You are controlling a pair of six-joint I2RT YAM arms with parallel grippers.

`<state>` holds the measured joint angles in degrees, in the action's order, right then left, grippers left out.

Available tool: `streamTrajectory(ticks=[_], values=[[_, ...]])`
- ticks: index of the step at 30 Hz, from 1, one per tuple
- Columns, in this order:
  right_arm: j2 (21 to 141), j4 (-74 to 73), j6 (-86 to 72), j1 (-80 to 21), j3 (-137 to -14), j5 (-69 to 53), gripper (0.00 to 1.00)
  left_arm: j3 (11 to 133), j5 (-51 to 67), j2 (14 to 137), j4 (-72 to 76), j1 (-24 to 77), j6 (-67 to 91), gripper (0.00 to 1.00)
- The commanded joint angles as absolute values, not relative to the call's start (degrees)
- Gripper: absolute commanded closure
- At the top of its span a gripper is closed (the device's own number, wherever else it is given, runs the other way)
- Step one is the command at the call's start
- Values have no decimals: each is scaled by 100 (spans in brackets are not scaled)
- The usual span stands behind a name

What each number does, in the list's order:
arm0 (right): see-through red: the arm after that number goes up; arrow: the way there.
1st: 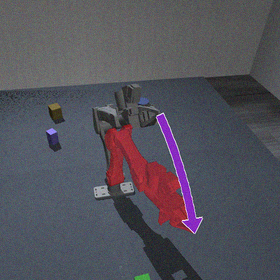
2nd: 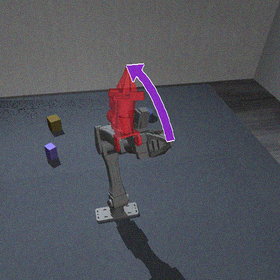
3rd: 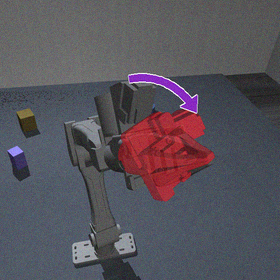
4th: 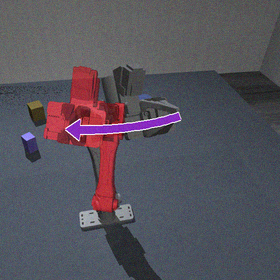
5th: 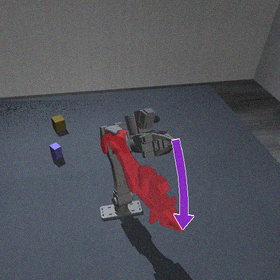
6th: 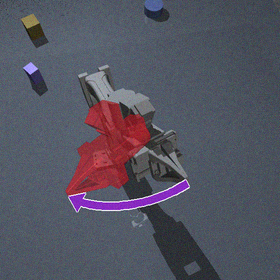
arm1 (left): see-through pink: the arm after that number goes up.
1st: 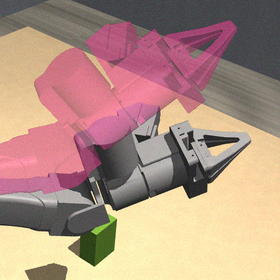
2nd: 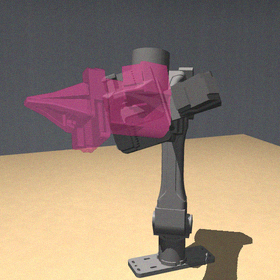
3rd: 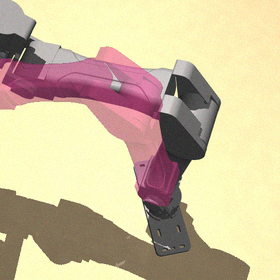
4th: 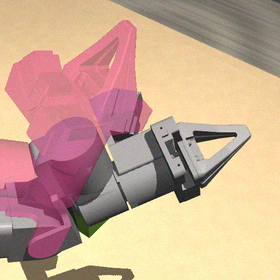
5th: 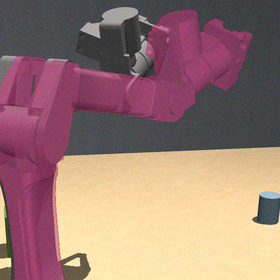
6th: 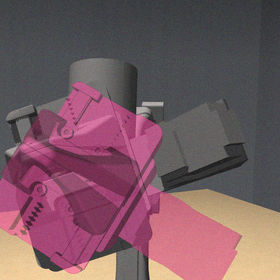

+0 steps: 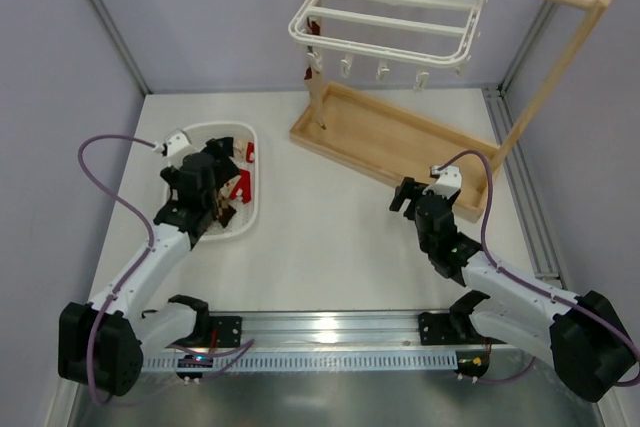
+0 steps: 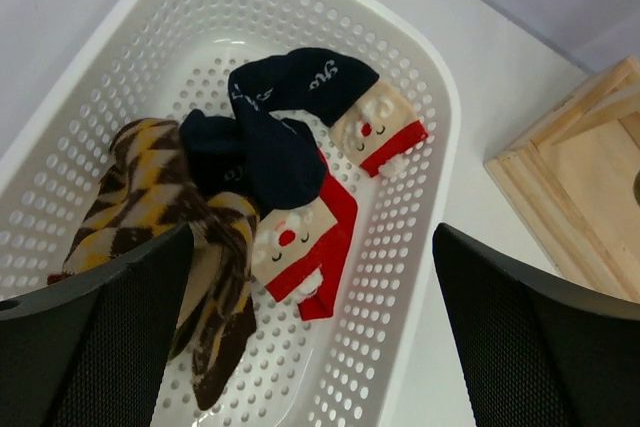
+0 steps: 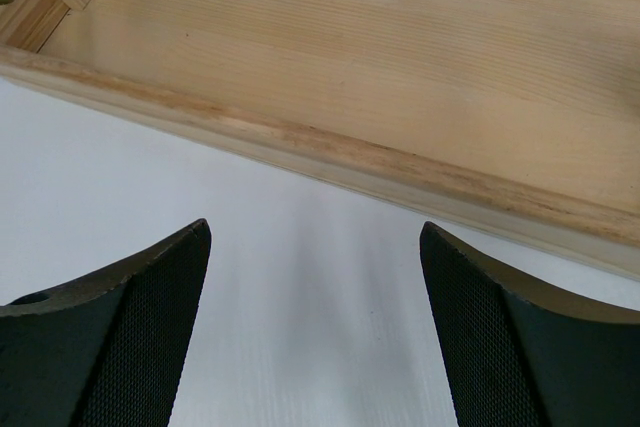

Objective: Remove the socks clipped to the hanger

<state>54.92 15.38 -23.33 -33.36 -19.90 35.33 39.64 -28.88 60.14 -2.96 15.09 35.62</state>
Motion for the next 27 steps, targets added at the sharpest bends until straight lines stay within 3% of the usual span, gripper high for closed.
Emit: streamTrajectory(ticks=[1, 7, 12, 21, 27], values=[[5493, 1863, -2479, -3305, -1969, 3525, 14, 3964, -2901, 5942, -826, 1599, 3787, 0], [5511, 1872, -2505, -3313, -1960, 3428, 14, 4280, -2978, 6126, -1888, 1775, 3902, 0], [5511, 1899, -2505, -3314, -1951, 3410, 14, 4403, -3243, 5959, -1750, 2135, 3859, 0], [5537, 2241, -2557, -2980, -1758, 2849, 14, 4342, -3244, 5976, 319, 2925, 3200, 0], [5607, 2672, -2549, -2672, -1591, 2269, 14, 4578, -1918, 6931, 2212, 3120, 2575, 0]])
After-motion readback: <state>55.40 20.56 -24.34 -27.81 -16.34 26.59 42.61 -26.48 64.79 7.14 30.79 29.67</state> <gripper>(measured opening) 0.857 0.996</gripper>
